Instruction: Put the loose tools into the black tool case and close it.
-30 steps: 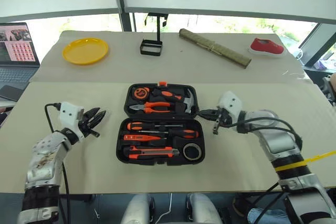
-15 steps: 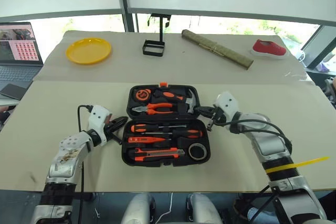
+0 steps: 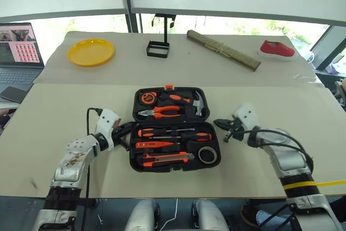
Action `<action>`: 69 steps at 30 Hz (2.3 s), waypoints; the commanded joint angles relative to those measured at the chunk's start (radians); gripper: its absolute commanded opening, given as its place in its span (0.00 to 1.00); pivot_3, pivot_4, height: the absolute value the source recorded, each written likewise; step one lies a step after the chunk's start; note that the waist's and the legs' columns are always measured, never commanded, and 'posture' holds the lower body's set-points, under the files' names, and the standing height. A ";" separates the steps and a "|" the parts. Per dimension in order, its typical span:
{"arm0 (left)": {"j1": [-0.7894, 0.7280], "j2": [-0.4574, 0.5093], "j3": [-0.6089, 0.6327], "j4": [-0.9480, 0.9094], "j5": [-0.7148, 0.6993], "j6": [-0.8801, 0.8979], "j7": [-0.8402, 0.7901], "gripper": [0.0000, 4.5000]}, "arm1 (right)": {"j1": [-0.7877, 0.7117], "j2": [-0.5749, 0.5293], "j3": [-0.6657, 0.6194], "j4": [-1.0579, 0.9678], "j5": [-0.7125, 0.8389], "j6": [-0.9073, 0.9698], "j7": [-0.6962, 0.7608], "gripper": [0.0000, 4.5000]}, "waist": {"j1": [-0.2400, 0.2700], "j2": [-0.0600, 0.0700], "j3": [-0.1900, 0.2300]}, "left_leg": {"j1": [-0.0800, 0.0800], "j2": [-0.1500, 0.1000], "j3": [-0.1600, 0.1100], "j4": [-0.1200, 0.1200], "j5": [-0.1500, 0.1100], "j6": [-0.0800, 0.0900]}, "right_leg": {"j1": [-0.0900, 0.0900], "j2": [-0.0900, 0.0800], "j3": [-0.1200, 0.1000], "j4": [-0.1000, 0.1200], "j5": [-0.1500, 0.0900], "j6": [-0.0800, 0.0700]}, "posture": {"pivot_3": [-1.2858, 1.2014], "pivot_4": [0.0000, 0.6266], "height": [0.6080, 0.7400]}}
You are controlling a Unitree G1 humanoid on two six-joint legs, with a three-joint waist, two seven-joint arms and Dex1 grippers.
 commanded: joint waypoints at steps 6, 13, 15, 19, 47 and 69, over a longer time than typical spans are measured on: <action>0.002 0.016 -0.043 -0.078 -0.050 0.036 -0.126 0.01 | 0.054 -0.036 0.026 -0.190 0.048 0.106 0.073 0.00 | -0.002 0.000 0.000 | -0.001 0.001 0.000 -0.001 0.000 0.000 | -0.001 0.001 0.000 -0.001 0.000 0.000 | 0.52 0.24 1.00; 0.003 0.012 -0.047 -0.074 -0.031 0.030 -0.126 0.01 | 0.142 -0.049 0.005 -0.324 0.064 0.206 0.039 0.00 | -0.001 0.000 0.000 | -0.001 0.001 0.000 -0.001 0.000 0.000 | -0.001 0.001 0.000 -0.001 0.000 0.000 | 0.52 0.24 1.00; 0.003 0.010 -0.044 -0.074 -0.031 0.039 -0.121 0.01 | 0.160 -0.045 -0.011 -0.349 0.062 0.219 0.018 0.00 | -0.001 0.000 0.000 | -0.001 0.001 0.000 -0.001 0.000 0.000 | -0.001 0.001 0.000 -0.001 0.000 0.000 | 0.52 0.24 1.00; 0.018 0.018 0.015 -0.096 -0.064 0.109 -0.077 0.01 | 0.183 -0.064 -0.040 -0.363 0.062 0.225 0.014 0.00 | -0.001 0.000 0.000 | 0.000 0.000 0.000 0.000 0.000 0.000 | 0.000 0.001 0.000 -0.001 0.000 0.000 | 0.52 0.24 1.00; -0.386 0.079 0.158 -0.133 -0.262 1.110 0.276 1.00 | -0.517 -0.137 0.094 0.083 0.232 1.046 -0.060 0.99 | -0.017 -0.004 0.002 | -0.008 0.000 -0.001 0.000 0.003 -0.005 | -0.006 0.003 0.001 0.002 0.001 0.001 | 0.52 0.24 1.00; -0.387 0.028 0.140 0.018 -0.264 1.024 0.270 0.00 | -0.560 -0.050 0.069 0.215 0.213 1.114 -0.138 0.00 | -0.017 -0.004 -0.001 | 0.003 0.000 -0.002 0.000 0.002 -0.002 | 0.002 0.001 0.001 0.002 0.001 0.000 | 0.52 0.24 1.00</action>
